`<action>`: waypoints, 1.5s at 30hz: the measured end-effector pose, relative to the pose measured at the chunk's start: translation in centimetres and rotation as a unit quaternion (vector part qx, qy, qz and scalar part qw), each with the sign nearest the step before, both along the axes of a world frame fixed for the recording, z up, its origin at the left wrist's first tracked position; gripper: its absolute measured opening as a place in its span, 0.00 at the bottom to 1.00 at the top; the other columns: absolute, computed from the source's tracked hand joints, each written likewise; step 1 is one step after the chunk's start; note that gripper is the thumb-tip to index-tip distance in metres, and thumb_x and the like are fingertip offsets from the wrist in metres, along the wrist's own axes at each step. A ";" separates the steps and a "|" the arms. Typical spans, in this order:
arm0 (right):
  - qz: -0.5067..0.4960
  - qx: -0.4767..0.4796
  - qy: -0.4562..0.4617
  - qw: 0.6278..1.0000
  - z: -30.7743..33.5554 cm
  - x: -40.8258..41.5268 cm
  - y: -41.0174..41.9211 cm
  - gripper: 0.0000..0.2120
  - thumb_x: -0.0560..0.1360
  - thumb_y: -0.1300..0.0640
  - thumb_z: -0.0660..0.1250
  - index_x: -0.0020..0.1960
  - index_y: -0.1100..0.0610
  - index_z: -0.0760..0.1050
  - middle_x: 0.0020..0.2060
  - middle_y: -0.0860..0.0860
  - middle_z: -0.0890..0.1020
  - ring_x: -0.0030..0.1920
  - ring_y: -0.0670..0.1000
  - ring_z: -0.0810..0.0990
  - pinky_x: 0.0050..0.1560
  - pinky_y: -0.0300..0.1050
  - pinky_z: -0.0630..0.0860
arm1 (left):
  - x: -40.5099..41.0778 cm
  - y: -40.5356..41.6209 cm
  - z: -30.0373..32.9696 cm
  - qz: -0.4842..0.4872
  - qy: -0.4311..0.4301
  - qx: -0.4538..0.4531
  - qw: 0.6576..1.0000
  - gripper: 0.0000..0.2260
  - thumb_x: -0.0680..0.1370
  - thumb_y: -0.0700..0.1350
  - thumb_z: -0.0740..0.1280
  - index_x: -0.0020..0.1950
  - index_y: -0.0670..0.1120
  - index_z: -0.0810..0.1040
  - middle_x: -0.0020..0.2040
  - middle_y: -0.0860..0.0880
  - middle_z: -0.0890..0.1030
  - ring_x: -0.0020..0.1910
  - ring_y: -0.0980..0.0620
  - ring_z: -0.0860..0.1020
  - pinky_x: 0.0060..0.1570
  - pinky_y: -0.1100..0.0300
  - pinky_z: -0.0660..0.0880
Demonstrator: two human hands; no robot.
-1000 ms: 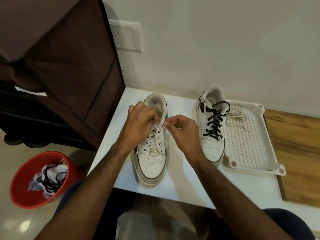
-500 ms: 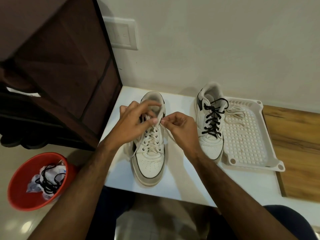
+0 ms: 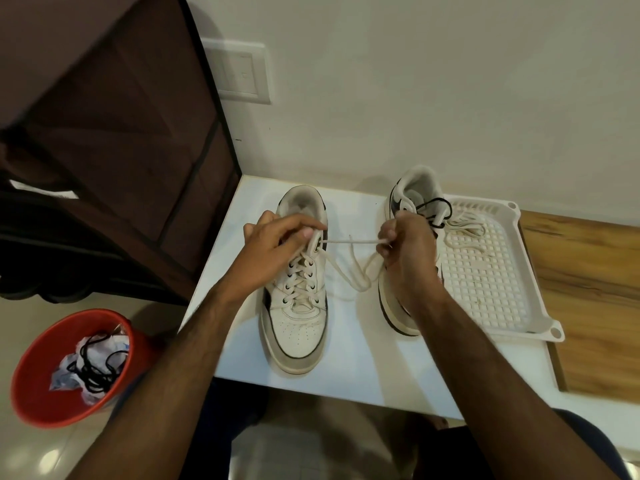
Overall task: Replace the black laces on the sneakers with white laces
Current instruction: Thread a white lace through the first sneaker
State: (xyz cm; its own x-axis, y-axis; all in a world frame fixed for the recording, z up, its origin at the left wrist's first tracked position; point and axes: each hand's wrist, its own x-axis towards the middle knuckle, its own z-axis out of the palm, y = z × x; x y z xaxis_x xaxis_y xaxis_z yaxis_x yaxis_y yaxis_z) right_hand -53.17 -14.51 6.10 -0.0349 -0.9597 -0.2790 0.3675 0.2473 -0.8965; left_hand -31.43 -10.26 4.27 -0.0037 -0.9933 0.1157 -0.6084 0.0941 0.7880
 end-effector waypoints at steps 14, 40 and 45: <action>0.207 -0.139 0.278 0.928 0.7 0.5 -0.4 0.07 0.79 0.56 0.66 0.41 0.52 0.77 0.37 0.41 0.78 0.39 0.42 0.74 0.47 0.45 0.68 | 0.7 -0.9 1.1 -0.010 0.014 0.054 0.998 0.24 0.85 0.40 0.60 0.55 0.72 0.80 0.43 0.57 0.83 0.50 0.58 0.71 0.71 0.44 0.60; 0.237 -0.134 0.435 0.858 0.7 1.6 -0.1 0.14 0.73 0.51 0.64 0.40 0.62 0.76 0.32 0.52 0.77 0.33 0.47 0.72 0.36 0.44 0.68 | 0.7 -0.7 0.8 -0.017 0.006 0.052 0.998 0.20 0.86 0.43 0.59 0.58 0.69 0.80 0.39 0.70 0.76 0.51 0.60 0.69 0.60 0.67 0.54; 0.234 -0.025 0.288 0.928 1.2 0.5 -0.4 0.10 0.77 0.59 0.60 0.37 0.59 0.69 0.30 0.52 0.70 0.31 0.46 0.68 0.40 0.45 0.68 | 0.7 -0.9 0.6 -0.016 0.010 0.045 0.999 0.18 0.86 0.44 0.59 0.58 0.68 0.81 0.37 0.61 0.73 0.50 0.58 0.69 0.59 0.66 0.55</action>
State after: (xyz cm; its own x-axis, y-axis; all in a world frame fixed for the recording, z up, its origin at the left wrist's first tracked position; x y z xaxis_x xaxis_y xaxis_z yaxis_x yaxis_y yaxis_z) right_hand -52.71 -14.89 7.26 0.2593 -0.9185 -0.2987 -0.3145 0.2121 -0.9253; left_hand -30.71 -11.11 4.88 -0.0348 -0.9991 0.0258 -0.5910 0.0414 0.8056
